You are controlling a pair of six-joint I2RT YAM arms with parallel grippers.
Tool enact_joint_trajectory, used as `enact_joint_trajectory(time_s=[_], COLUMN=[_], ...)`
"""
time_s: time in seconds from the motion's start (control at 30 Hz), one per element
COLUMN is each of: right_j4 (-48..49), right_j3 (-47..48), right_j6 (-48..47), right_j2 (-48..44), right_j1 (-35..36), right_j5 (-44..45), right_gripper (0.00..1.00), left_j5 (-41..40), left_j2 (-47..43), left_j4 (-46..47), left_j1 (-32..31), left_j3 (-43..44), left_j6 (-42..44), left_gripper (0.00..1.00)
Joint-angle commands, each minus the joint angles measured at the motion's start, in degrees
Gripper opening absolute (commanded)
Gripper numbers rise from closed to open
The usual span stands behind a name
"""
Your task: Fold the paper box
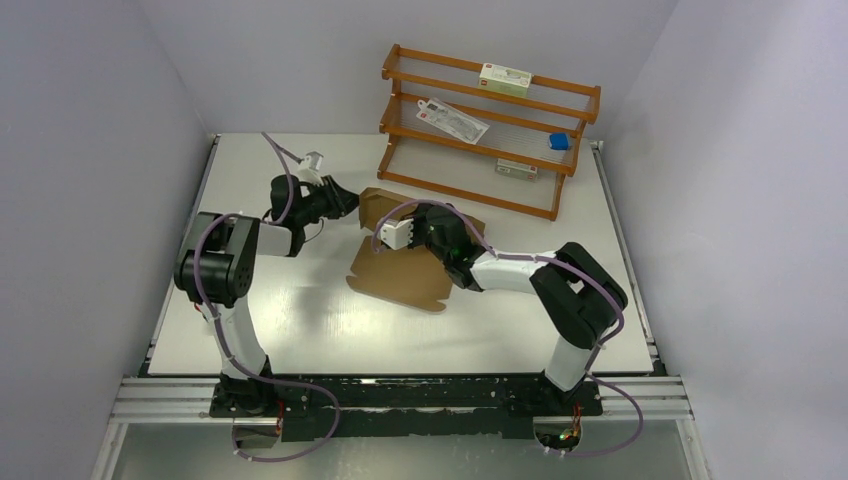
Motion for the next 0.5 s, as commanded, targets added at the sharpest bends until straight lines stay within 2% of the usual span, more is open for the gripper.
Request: enact_joint_trajectory(time_s=[0.0,0.17,0.47], right_j4=[-3.4,-1.4,2.1], right_j3=[-1.9,-2.1,-1.6], right_j6=[-1.2,-0.4,-0.4], right_j2=[2.7,3.3,5.1], right_j1=[0.8,0.9,0.8], right_j5=[-1.6,-2.4,-2.2], right_gripper=[0.00,0.00,0.00], left_j5=[6.7,9.8,12.4], left_j2=[-3.3,-2.5,-2.5], left_j4=[2.0,0.4,2.8], left_j1=[-0.8,-0.5,-0.2], left_j3=[0.9,2.0,0.2], left_j6=[-1.7,-2.4,-4.4], left_gripper=[0.27,0.26,0.28])
